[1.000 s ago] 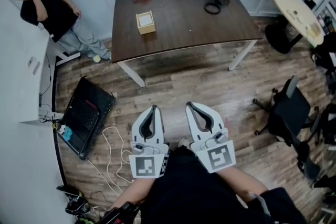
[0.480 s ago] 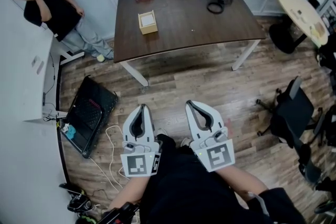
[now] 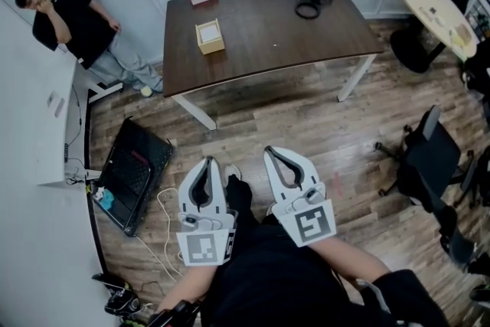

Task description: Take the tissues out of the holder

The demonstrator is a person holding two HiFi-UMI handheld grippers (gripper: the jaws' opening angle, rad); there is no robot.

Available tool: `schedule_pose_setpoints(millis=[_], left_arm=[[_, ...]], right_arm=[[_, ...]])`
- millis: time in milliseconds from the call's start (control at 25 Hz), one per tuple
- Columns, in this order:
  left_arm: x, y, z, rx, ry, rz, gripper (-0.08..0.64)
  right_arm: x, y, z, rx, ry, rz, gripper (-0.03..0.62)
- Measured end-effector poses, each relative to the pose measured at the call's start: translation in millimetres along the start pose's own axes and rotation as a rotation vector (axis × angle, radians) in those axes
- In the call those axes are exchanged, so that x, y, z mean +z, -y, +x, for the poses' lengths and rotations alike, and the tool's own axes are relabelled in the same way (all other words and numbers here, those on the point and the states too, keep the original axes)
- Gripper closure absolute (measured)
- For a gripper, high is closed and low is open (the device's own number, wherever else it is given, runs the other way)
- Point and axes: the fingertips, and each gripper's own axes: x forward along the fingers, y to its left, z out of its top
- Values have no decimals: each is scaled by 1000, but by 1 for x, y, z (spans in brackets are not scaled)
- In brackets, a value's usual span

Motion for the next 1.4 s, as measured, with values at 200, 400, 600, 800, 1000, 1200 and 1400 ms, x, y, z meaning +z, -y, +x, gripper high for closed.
schedule_pose_setpoints(millis=[200, 400, 600, 800, 1000, 1200, 1400], left_arm=[[1, 0, -1, 2, 7, -12, 561], [-3, -6, -6, -3, -16, -18, 561], [-3, -14, -2, 10, -14, -16, 561], [-9, -18, 8, 1, -20, -27, 561], [-10, -17, 18, -12, -6, -39, 561], [-10, -19, 32, -21, 18, -44, 561], [-22, -21, 52, -43, 0, -72, 561]], right_arm=[[-1, -10, 5, 11, 5, 17, 583], [5, -11, 21, 37, 11, -31, 583], [10, -1, 28, 13, 20, -32, 583], [4, 8, 33, 3, -1, -42, 583], [3, 16, 39, 3, -9, -50, 583], [2, 19, 46, 10, -20, -116, 583], [-1, 23, 61, -4, -23, -103, 583]])
